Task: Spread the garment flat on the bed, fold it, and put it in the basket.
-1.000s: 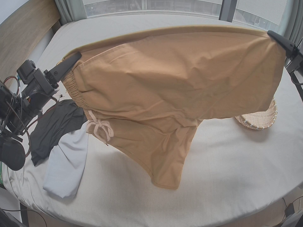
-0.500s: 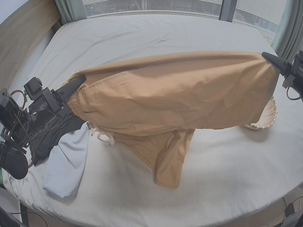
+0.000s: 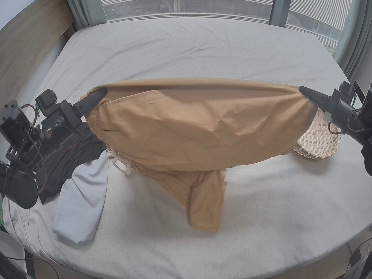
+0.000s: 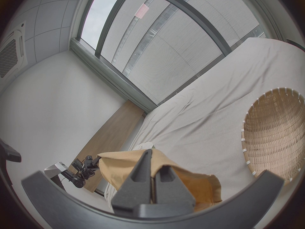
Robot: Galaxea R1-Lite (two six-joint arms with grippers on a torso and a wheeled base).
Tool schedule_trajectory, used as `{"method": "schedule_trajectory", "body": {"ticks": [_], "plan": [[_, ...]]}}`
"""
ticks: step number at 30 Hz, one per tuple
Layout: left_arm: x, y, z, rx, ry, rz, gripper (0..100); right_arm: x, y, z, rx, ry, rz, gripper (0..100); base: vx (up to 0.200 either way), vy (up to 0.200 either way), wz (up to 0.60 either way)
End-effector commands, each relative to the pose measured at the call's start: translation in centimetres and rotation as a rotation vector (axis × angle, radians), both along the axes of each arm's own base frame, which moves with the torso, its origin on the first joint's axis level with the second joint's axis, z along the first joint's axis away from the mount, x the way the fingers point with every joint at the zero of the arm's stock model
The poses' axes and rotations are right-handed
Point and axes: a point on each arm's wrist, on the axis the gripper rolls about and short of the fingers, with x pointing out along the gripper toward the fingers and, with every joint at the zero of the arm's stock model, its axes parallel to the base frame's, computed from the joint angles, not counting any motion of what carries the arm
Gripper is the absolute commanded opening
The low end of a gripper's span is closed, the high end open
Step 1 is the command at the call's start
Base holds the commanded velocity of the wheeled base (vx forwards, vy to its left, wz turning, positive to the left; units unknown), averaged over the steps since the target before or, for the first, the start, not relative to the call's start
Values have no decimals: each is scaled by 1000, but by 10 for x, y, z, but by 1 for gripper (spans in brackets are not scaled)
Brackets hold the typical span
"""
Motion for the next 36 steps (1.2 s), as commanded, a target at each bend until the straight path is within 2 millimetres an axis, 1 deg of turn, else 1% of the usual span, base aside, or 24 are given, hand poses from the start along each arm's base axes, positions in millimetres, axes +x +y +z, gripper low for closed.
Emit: {"method": "schedule_trajectory", "body": {"ticks": [1,2,3,4,6,7,8,10,18,22,23,24,26,30,33,36], "plan": [[32,-7,-14,-10,23,29,0,29,1,-15,5,26,2,0,0,0,0],[32,-7,-14,-10,23,29,0,29,1,-15,5,26,2,0,0,0,0],[41,-10,-15,-15,19,36,0,38,1,-15,21,28,-11,0,0,0,0],[41,-10,-15,-15,19,36,0,38,1,-15,21,28,-11,0,0,0,0],[52,-13,-17,-18,9,36,0,52,0,-16,38,30,-34,0,0,0,0],[52,-13,-17,-18,9,36,0,52,0,-16,38,30,-34,0,0,0,0],[59,-15,-18,-22,5,39,0,60,0,-19,40,32,-42,0,0,0,0],[66,-17,-22,-22,7,38,0,69,0,-23,39,33,-45,0,0,0,0],[86,-19,-29,-24,-4,43,0,91,-3,-25,42,4,-53,0,0,0,0],[97,-17,-30,-30,-20,56,0,110,-4,-26,48,-36,-87,0,0,0,0],[97,-17,-31,-29,-18,56,0,110,-4,-26,49,-36,-89,0,0,0,0],[102,-17,-33,-30,-18,59,0,116,-4,-24,51,-51,-91,0,0,0,0],[107,-17,-34,-31,-23,60,0,120,-4,-23,52,-63,-92,0,0,0,0],[115,-18,-37,-31,-26,59,0,124,-3,-25,53,-66,-91,0,0,0,0],[124,-20,-39,-34,-32,58,0,129,-1,-29,52,-64,-88,0,0,0,0],[130,-20,-41,-33,-29,60,0,135,-1,-33,52,-77,-89,0,0,0,0]]}}
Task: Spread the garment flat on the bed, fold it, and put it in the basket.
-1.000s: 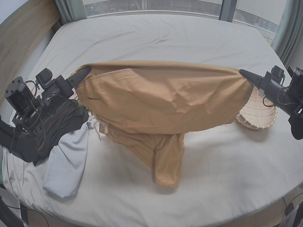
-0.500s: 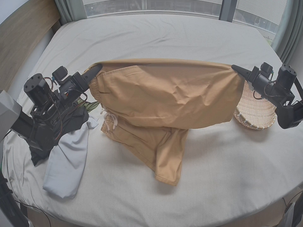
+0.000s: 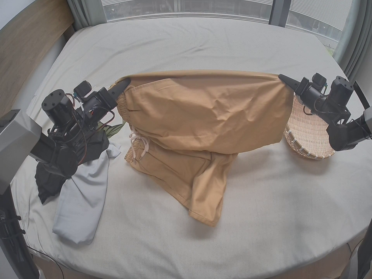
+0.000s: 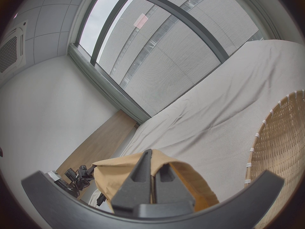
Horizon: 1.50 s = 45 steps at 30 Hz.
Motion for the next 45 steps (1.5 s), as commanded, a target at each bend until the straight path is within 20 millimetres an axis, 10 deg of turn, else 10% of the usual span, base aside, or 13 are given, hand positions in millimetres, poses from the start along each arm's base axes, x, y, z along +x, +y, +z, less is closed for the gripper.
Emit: {"method": "schedule_trajectory", "body": {"ticks": [1,3,4,6,7,19,31,45], "plan": [[13,-1,-12,2,23,0,0,12,1,-12,1,-3,0,0,0,0,0],[16,-1,-10,3,25,2,0,16,0,-15,0,-7,-2,0,0,0,0],[18,-1,-9,3,25,3,100,17,-1,-14,2,-10,-11,0,0,0,0],[23,1,-5,0,35,7,100,19,-2,-10,8,-25,-36,0,0,0,0],[26,2,-2,-1,39,12,100,21,-2,-6,12,-38,-46,100,0,0,0],[28,8,-8,-53,162,188,100,20,0,-1,-29,-88,-110,100,0,0,0],[-86,37,-77,140,382,100,100,-59,49,-33,-71,6,20,100,0,0,0],[-81,43,-130,162,565,121,100,-85,93,-58,-128,28,99,100,0,0,0]]}}
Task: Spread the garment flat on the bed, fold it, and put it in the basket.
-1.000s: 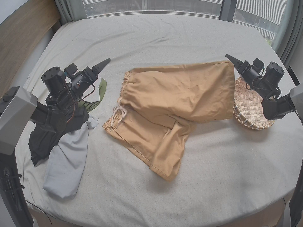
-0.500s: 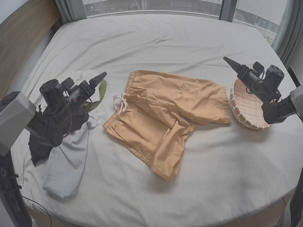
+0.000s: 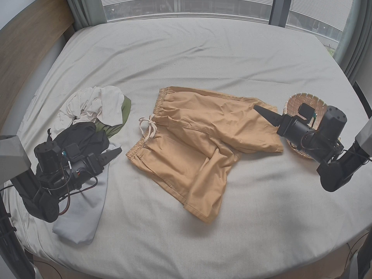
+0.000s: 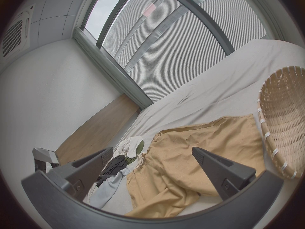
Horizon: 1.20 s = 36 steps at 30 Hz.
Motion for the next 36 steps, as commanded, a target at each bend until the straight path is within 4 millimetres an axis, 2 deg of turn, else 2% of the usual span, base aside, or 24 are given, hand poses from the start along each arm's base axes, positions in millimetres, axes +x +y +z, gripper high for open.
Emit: {"method": "schedule_trajectory", "body": {"ticks": [1,6,14,21,36], "plan": [[8,0,-19,4,48,7,100,-12,19,2,0,0,40,100,0,0,0],[22,-17,-24,-37,57,-8,100,-15,28,1,-2,3,63,100,0,0,0],[47,-30,-36,-34,41,-4,100,-20,25,-5,1,4,44,100,0,0,0],[60,-46,-48,-25,34,-7,100,-22,22,-10,6,-8,37,100,0,0,0],[94,-62,-56,-14,9,34,100,-33,17,-14,9,-22,34,100,0,0,0]]}}
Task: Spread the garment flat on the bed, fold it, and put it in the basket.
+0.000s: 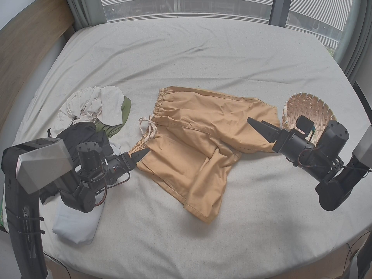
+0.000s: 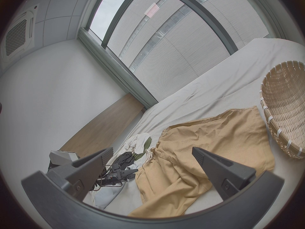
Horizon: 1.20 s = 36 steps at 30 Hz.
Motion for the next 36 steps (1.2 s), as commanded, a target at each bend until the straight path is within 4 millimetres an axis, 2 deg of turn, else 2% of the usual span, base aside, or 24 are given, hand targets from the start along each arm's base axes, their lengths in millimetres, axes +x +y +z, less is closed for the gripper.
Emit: {"method": "schedule_trajectory", "body": {"ticks": [1,3,4,9,12,15,20,21,22,23,27,31,36], "plan": [[10,-3,-7,2,-10,10,100,-1,0,0,-1,2,0,100,0,0,0],[11,-3,-9,3,-5,10,100,-2,0,0,-1,2,2,100,0,0,0],[11,-4,-10,3,-4,8,0,-2,0,-1,-1,4,2,100,0,0,0],[10,-3,-12,3,0,10,0,-2,-1,-1,-1,4,0,100,0,0,0],[5,1,-16,9,15,17,0,-3,0,-3,-4,16,2,100,0,0,0],[-4,8,-12,10,-7,29,0,-3,0,-5,-5,21,2,100,0,0,0],[-35,35,12,15,-55,82,0,-7,-2,-13,-17,59,2,100,0,0,0],[-47,44,17,25,-43,94,0,-10,-2,-17,-22,79,5,100,0,0,0],[-47,44,17,25,-43,94,0,-10,-2,-17,-22,79,5,100,0,0,0],[-65,53,21,35,-22,111,0,-13,-2,-23,-30,102,10,100,0,0,0],[-93,59,20,51,1,100,0,-13,-1,-28,-34,126,12,100,0,0,0],[-111,60,19,76,36,94,0,-14,-1,-37,-46,164,11,100,0,0,0],[-115,60,13,113,48,88,0,-12,0,-53,-61,209,11,100,0,0,0]]}}
